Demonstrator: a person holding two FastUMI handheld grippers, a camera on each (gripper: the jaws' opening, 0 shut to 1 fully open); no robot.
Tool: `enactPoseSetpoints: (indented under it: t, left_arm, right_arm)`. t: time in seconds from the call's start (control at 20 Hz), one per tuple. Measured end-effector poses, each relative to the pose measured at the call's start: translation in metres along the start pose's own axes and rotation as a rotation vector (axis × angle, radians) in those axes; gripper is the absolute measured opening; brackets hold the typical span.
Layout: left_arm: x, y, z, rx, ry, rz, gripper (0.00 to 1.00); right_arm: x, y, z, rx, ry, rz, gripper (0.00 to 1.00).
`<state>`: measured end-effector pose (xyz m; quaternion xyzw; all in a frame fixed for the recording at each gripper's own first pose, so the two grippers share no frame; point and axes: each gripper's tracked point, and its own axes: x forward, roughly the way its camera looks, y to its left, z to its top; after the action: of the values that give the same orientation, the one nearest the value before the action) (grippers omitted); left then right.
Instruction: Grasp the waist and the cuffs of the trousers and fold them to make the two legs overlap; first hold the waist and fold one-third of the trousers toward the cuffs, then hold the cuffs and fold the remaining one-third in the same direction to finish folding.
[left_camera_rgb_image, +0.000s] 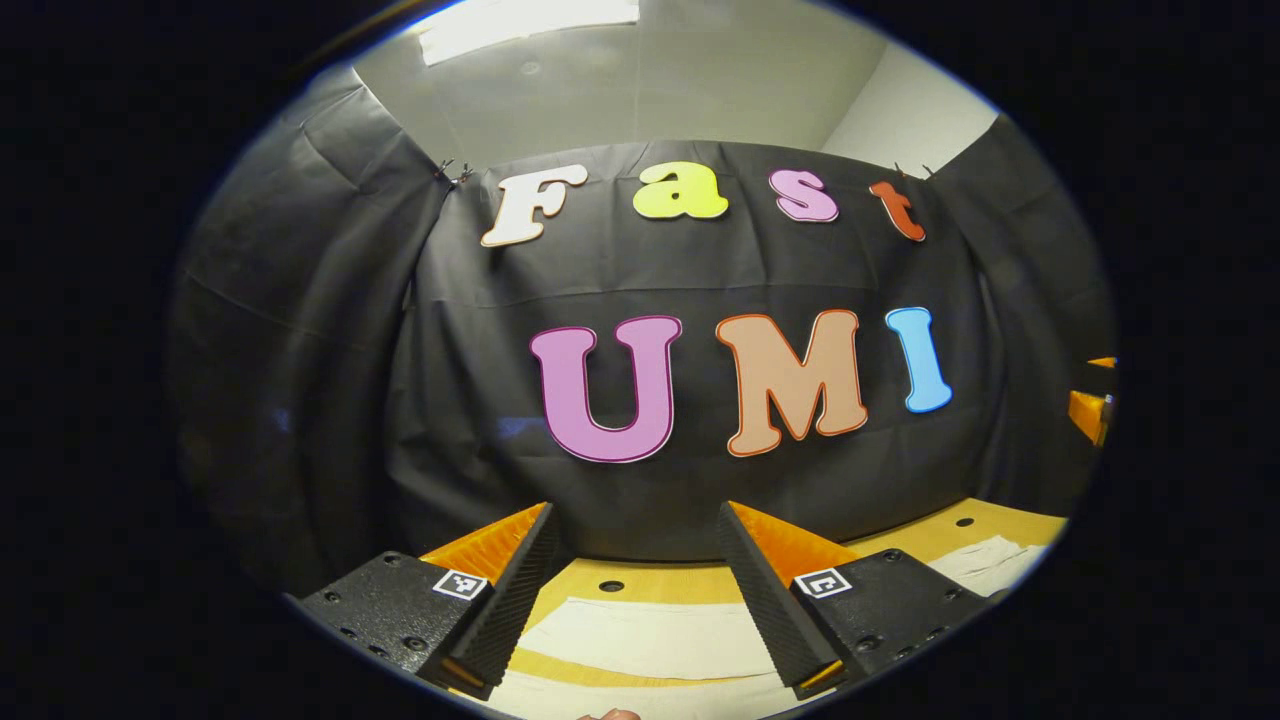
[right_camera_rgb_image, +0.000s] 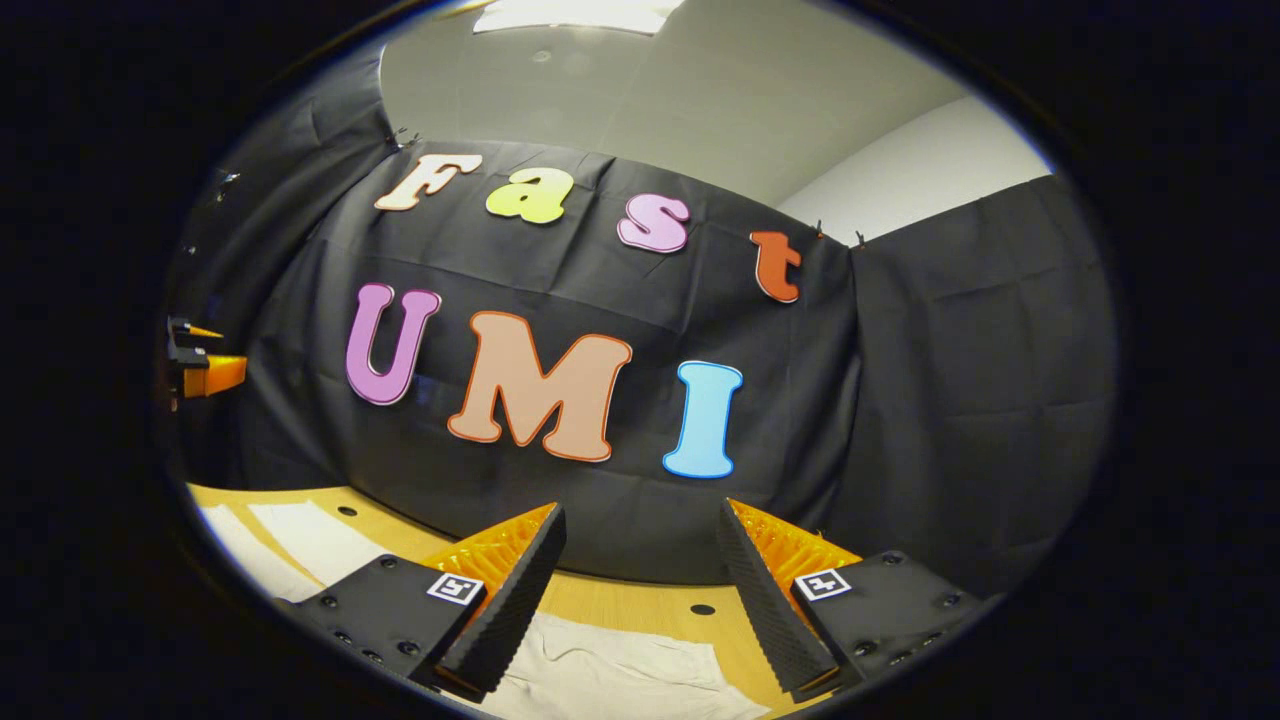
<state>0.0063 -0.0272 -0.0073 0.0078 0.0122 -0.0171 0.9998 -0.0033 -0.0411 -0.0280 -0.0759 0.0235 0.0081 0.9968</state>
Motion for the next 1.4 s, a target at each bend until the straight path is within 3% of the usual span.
enactPoseSetpoints:
  t: [0.4,0.8,1.05,1.2,1.4]
  left_arm:
    - [-0.004,-0.018,-0.001,0.008,0.008,-0.003,0.95]
    - [-0.007,-0.040,-0.014,0.020,0.043,0.002,0.95]
    - [-0.007,-0.059,-0.021,0.025,0.060,-0.013,0.95]
    - [-0.010,-0.064,-0.025,0.035,0.073,-0.017,0.99]
    - [-0.013,-0.064,-0.030,0.050,0.087,-0.008,0.96]
  right_arm:
    - [-0.018,-0.048,-0.051,-0.242,0.084,0.030,0.97]
    - [-0.049,-0.063,-0.127,-0.458,0.214,0.169,0.97]
    - [-0.085,-0.058,-0.198,-0.637,0.309,0.308,0.97]
    - [-0.100,-0.049,-0.226,-0.740,0.338,0.418,0.97]
    - [-0.120,-0.036,-0.265,-0.851,0.374,0.568,1.00]
